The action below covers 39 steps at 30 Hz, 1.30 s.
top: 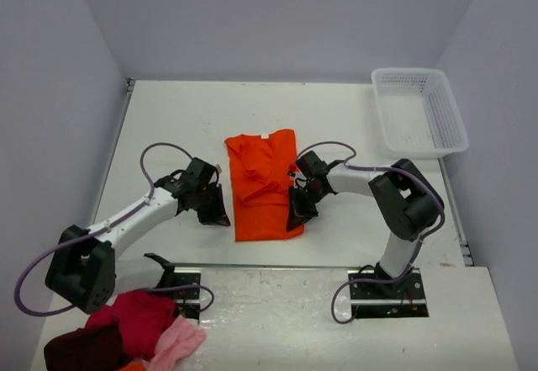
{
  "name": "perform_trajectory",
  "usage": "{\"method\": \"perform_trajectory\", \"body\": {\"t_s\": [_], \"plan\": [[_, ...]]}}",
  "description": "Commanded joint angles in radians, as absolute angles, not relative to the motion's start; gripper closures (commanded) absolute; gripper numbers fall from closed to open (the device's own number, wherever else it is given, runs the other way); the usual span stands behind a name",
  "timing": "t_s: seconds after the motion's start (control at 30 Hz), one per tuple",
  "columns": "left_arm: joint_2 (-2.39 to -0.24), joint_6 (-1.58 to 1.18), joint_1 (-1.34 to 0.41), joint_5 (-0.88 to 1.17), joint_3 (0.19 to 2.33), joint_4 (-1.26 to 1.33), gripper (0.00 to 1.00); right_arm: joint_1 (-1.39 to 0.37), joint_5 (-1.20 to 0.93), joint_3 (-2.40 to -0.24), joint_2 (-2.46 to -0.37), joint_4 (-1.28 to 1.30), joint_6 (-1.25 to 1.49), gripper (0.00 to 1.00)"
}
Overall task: Fold and stack the t-shirts
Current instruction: Fold the folded rectangular tshirt in 1/3 of the way
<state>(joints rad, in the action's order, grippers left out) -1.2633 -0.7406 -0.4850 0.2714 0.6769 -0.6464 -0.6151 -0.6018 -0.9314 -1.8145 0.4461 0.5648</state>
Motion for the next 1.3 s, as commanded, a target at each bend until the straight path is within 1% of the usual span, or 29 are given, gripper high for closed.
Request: {"method": "perform_trajectory", "body": {"t_s": [0.0,0.07,0.1,0.17,0.2,0.27,0.33,0.37,0.4,0.43,0.47,0.53,0.67,0.9,1.13,1.27], "plan": [[-1.152,-0.772,-0.495,0.250,0.732,-0.661,1.00,-0.634,-0.506,-0.919,-1.755,0.477,0.500,1.00],[-1.120,-0.767,-0.497,0.258,0.776,-0.660,1.00,-0.637,-0.502,-0.940,-1.698,0.506,0.489,0.93],[-1.108,-0.753,-0.497,0.261,0.793,-0.658,1.00,-0.640,-0.502,-0.974,-1.681,0.553,0.474,0.83],[-1.120,-0.738,-0.497,0.279,0.837,-0.663,0.99,-0.646,-0.480,-1.018,-1.619,0.606,0.466,0.74],[-1.155,-0.721,-0.497,0.285,0.851,-0.672,0.98,-0.649,-0.471,-1.063,-1.596,0.655,0.463,0.67],[-1.219,-0.700,-0.500,0.284,0.888,-0.680,0.96,-0.650,-0.448,-1.135,-1.542,0.731,0.462,0.63],[-1.264,-0.686,-0.506,0.261,0.934,-0.678,0.94,-0.650,-0.428,-1.178,-1.519,0.785,0.460,0.66],[-1.319,-0.663,-0.511,0.255,0.972,-0.675,0.94,-0.649,-0.422,-1.210,-1.517,0.829,0.460,0.84],[-1.348,-0.649,-0.511,0.249,0.973,-0.676,0.94,-0.649,-0.414,-1.219,-1.520,0.847,0.462,0.99],[-1.412,-0.638,-0.517,0.255,1.015,-0.683,0.99,-0.649,-0.411,-1.218,-1.522,0.851,0.468,1.00],[-1.445,-0.628,-0.518,0.265,1.034,-0.684,1.00,-0.649,-0.423,-1.188,-1.517,0.821,0.472,1.00],[-1.520,-0.617,-0.544,0.304,1.080,-0.667,1.00,-0.650,-0.404,-1.117,-1.499,0.755,0.509,1.00],[-1.624,-0.601,-0.618,0.316,1.157,-0.663,1.00,-0.650,-0.403,-1.030,-1.512,0.649,0.546,1.00],[-1.670,-0.611,-0.686,0.327,1.174,-0.615,1.00,-0.653,-0.422,-0.973,-1.630,0.546,0.557,1.00],[-1.729,-0.608,-0.689,0.325,1.181,-0.577,1.00,-0.661,-0.459,-0.969,-1.739,0.473,0.575,1.00],[-1.801,-0.583,-0.687,0.311,1.244,-0.578,1.00,-0.667,-0.456,-0.963,-1.747,0.466,0.584,1.00]]}}
